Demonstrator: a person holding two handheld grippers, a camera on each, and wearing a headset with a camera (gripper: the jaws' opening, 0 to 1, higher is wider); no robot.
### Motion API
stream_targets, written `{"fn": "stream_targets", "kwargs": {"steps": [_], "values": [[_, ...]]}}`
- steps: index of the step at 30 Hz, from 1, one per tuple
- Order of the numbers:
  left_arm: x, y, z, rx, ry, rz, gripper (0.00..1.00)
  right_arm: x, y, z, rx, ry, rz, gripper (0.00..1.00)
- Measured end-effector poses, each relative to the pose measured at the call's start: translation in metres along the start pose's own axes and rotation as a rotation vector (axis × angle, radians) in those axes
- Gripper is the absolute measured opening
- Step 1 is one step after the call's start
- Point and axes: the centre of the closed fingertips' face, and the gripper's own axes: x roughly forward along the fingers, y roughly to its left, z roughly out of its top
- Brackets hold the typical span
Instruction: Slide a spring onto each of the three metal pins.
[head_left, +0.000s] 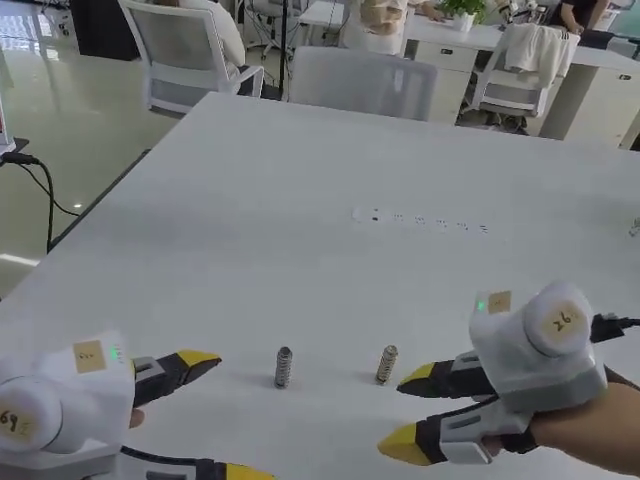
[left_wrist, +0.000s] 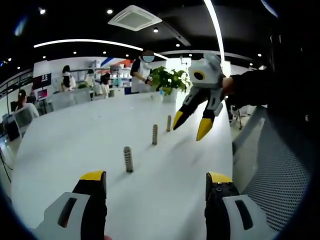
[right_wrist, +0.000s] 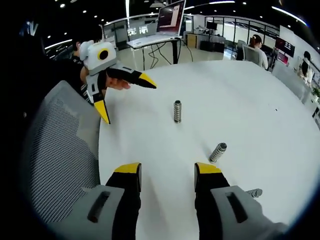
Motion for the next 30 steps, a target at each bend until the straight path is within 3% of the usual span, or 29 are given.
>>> {"fn": "stream_targets", "kwargs": {"steps": [9,21,30], "values": [[0.000,0.000,0.000,-0.008,0.000,0.002,0.78,-0.018,-0.009,-0.022,0.075,-0.025,-0.044,0.45],[0.001,0.000,0.001,-0.010,-0.001,0.008,0.79,-0.049,-0.038,-0.041,0.168,-0.079,-0.160,0.49],[0.002,0.001,0.001,-0.012,0.001,0.012,0.79,-0.065,-0.051,-0.057,0.205,-0.104,-0.224,0.53]]}}
